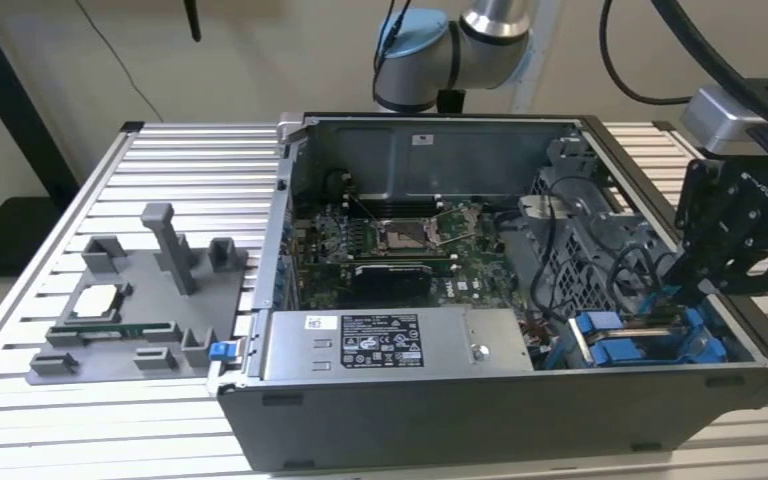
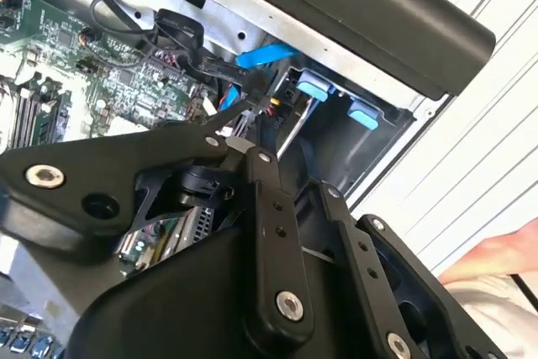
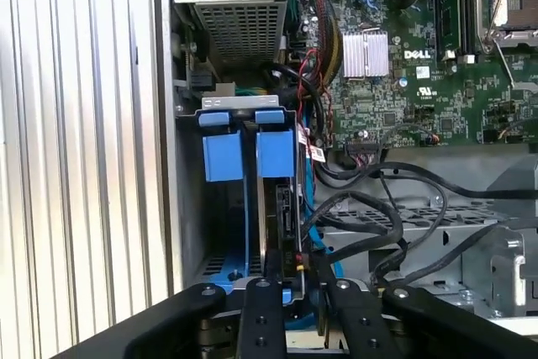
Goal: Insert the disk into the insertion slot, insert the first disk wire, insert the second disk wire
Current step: 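Insert the first disk wire, then insert the second disk wire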
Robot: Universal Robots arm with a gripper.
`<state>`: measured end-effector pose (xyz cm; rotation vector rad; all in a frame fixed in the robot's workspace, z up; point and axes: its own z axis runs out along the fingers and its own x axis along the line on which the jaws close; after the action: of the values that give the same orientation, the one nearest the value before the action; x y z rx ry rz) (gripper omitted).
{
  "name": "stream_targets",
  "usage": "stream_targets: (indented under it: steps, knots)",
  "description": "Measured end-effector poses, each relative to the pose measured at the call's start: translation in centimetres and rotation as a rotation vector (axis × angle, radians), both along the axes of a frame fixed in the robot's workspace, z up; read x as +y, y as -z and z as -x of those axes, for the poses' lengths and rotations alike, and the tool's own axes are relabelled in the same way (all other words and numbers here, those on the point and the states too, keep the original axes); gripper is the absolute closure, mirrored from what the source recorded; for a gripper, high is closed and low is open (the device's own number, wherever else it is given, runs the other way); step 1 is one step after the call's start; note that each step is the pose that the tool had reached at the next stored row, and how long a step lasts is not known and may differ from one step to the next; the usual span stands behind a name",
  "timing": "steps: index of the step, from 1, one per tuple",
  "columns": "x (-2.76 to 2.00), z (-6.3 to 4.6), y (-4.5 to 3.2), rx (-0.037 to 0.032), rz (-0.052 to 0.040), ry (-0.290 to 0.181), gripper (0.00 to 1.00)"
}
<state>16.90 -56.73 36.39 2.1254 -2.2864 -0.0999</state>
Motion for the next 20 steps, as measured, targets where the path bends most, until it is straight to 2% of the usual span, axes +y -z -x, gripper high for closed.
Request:
stream_targets:
  steps: [6, 13, 20]
  knots:
    - [0.01, 0.0, -0.21, 0.0000, 0.0008, 0.000, 0.00]
    - [0.00, 0.0, -1.52, 0.0000, 0.0005, 0.000, 0.00]
    - [0.00, 0.0, -1.57, 0.0000, 0.0004, 0.000, 0.00]
